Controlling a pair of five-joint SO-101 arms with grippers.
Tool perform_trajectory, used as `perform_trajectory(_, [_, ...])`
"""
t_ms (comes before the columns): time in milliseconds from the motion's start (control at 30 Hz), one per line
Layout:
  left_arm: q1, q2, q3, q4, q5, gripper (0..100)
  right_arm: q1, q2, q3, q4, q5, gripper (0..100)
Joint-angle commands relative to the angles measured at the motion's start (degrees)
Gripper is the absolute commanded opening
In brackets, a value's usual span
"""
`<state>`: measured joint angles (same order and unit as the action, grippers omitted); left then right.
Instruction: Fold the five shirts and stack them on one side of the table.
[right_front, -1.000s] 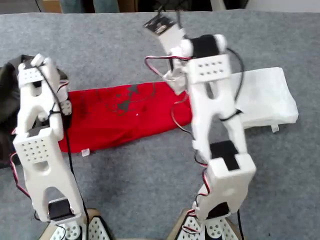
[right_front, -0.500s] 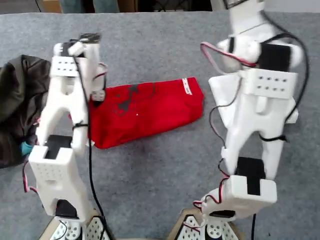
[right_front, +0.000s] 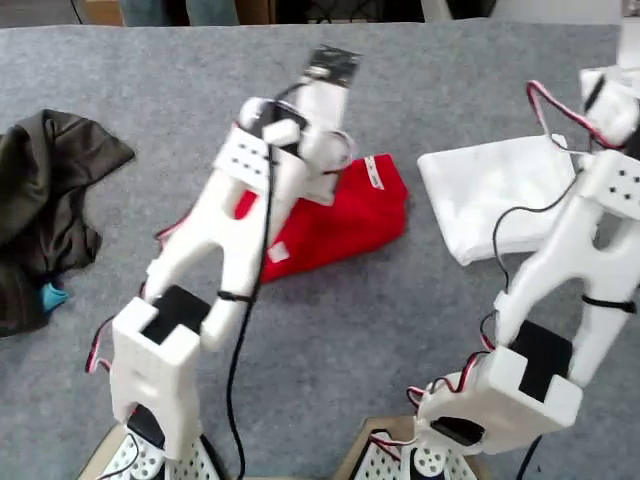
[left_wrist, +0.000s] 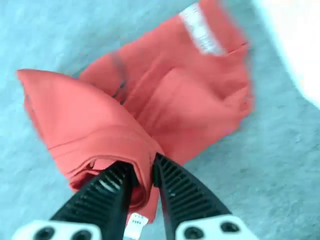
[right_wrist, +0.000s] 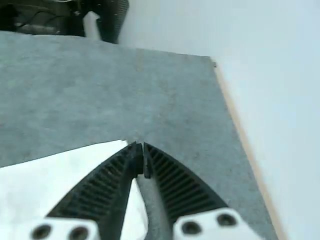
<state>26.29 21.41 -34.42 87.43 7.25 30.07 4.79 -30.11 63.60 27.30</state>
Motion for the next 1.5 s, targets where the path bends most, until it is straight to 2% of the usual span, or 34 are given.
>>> perform_trajectory(0, [3.9, 1.8, -3.2, -5.2, 0.9, 3, 3.1, -2.6, -0.1, -2.3, 0.0, 1.5])
perform_trajectory(167, [6.9, 6.4, -3.3, -9.9, 0.9, 3, 4.0, -2.9, -0.2, -2.3, 0.0, 1.5])
perform_trajectory(500, [6.0, 10.9, -3.2, -19.2, 0.9, 3, 4.2, -2.7, -0.1, -2.3, 0.0, 1.5])
perform_trajectory(967, [6.3, 14.7, -3.2, -26.2, 2.0, 4, 3.9, -2.6, 0.0, -2.1, 0.0, 1.5])
perform_trajectory(1067, [5.2, 14.4, -3.2, -25.7, 6.2, 17, 3.7, -2.6, 0.0, -1.8, 0.0, 1.5])
perform_trajectory(1133, [3.8, 14.2, -3.7, -24.4, 11.3, 30, 3.3, -2.6, 0.0, -1.8, 0.0, 1.5])
perform_trajectory(1167, [2.7, 14.1, -5.2, -22.9, 13.9, 33, 3.0, -2.6, 0.0, -1.8, 0.0, 1.5])
perform_trajectory(1200, [1.5, 13.6, -7.2, -21.0, 15.4, 32, 2.5, -2.5, 0.4, -1.8, 0.0, 1.5])
perform_trajectory(1333, [-5.8, 12.6, -15.9, -13.7, 13.2, 28, -1.8, -2.5, 3.7, -2.0, 0.0, 1.5])
perform_trajectory(1467, [-15.3, 13.3, -21.8, -6.7, 11.3, 14, -10.5, -2.5, 7.5, -1.8, 0.0, 1.5])
